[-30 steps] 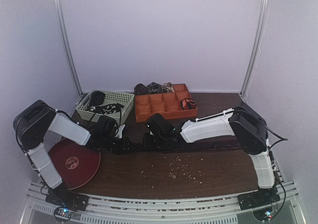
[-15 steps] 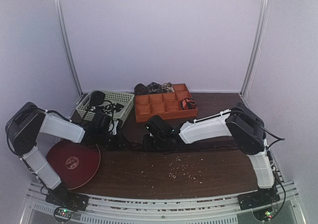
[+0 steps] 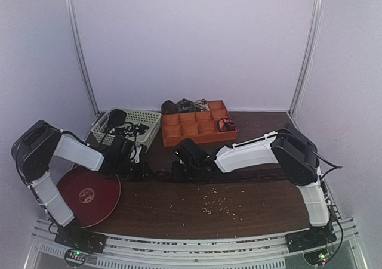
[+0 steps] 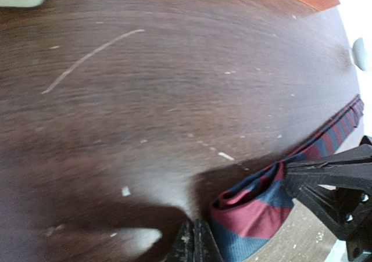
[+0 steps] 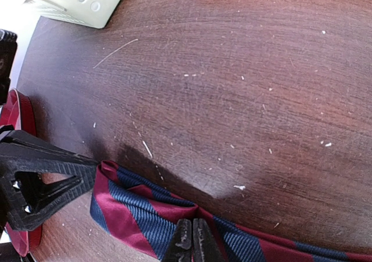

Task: Roll the ties
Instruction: Roll the tie at the center of the board.

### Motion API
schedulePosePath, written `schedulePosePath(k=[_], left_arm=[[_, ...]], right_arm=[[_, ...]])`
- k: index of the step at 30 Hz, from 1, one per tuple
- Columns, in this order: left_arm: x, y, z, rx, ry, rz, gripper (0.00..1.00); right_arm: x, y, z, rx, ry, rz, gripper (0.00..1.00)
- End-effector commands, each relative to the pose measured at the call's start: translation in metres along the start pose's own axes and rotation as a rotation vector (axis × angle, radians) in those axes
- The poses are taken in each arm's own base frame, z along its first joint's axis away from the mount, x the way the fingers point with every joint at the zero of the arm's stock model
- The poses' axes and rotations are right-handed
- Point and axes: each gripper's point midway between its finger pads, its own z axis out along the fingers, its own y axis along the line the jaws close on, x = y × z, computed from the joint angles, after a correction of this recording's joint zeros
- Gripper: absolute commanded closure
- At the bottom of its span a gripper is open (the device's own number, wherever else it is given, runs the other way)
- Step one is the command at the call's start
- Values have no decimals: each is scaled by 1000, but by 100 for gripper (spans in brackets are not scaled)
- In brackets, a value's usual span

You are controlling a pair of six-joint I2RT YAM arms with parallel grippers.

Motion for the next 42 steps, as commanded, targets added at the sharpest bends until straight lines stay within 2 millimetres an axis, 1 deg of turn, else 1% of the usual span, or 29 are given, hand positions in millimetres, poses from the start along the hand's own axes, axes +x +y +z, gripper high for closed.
schedulePosePath(k=[1, 5, 12, 16, 19, 26, 29, 31, 38, 42], left_arm=[[13, -2, 9, 62, 53, -7, 97], [15, -8, 10, 96, 61, -20, 97], [11, -32, 5, 223, 62, -39, 97], [6, -44, 2, 271, 52, -35, 97], [3, -49, 1, 285, 44, -28, 97], [-1, -56, 2, 301, 43, -11, 97], [-2, -60, 3, 300, 42, 5, 96], [-2, -60, 5, 287, 42, 10, 96], [-3, -62, 7, 267, 35, 28, 95], [-3, -61, 9, 236, 39, 40, 93]], right_arm=[[10, -8, 8, 30, 25, -20, 95], [10, -10, 8, 35, 23, -22, 95], [13, -13, 9, 32, 25, -22, 95], [12, -10, 7, 12, 17, -22, 95], [12, -6, 7, -14, 14, -20, 95], [7, 3, 3, -67, -12, -19, 95], [2, 8, -1, -96, -34, -13, 95], [1, 11, -2, -118, -40, -9, 96], [3, 15, -5, -172, -45, 25, 97], [2, 12, -4, -166, -49, 34, 98]])
